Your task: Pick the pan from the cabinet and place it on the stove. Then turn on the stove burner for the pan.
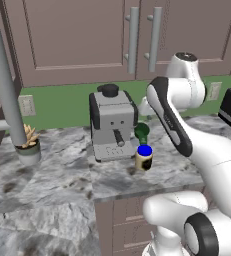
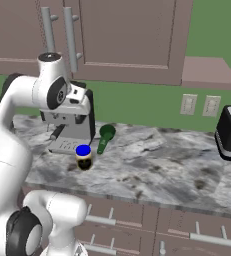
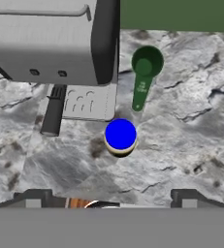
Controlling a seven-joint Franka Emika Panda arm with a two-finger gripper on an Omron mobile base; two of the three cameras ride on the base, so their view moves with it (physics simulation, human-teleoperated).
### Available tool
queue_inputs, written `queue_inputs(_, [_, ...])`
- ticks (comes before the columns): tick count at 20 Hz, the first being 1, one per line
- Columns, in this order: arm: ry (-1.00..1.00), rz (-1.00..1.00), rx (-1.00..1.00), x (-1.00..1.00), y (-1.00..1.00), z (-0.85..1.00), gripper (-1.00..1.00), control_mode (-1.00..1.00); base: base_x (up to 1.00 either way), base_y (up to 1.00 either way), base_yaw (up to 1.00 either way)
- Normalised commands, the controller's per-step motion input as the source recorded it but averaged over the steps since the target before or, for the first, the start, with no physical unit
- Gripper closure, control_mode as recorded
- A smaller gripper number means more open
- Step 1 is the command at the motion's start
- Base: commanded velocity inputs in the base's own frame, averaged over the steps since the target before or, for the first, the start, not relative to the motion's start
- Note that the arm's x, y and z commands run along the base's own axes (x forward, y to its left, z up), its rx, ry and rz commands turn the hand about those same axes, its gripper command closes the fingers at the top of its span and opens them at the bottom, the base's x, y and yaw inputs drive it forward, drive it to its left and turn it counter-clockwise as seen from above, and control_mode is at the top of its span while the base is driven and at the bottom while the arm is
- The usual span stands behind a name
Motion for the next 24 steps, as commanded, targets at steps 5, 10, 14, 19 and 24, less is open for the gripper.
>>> queue_inputs(5, [-0.21, 0.0, 0.0, -0.25, -0.01, 0.18, -1.0, -1.0, 0.0, 0.0, 0.0])
queue_inputs(10, [-0.21, 0.0, 0.04, -0.11, -0.03, 0.42, -1.0, -1.0, 0.0, 0.0, 0.0])
queue_inputs(14, [-0.22, 0.0, 0.05, -0.02, 0.0, 0.57, -1.0, -1.0, 0.0, 0.0, 0.0])
queue_inputs(19, [-0.26, 0.0, 0.01, 0.0, 0.1, 0.54, -1.0, -1.0, 0.0, 0.0, 0.0])
queue_inputs(24, [-0.36, 0.0, 0.0, -0.07, 0.12, 0.51, -1.0, -1.0, 0.0, 0.0, 0.0])
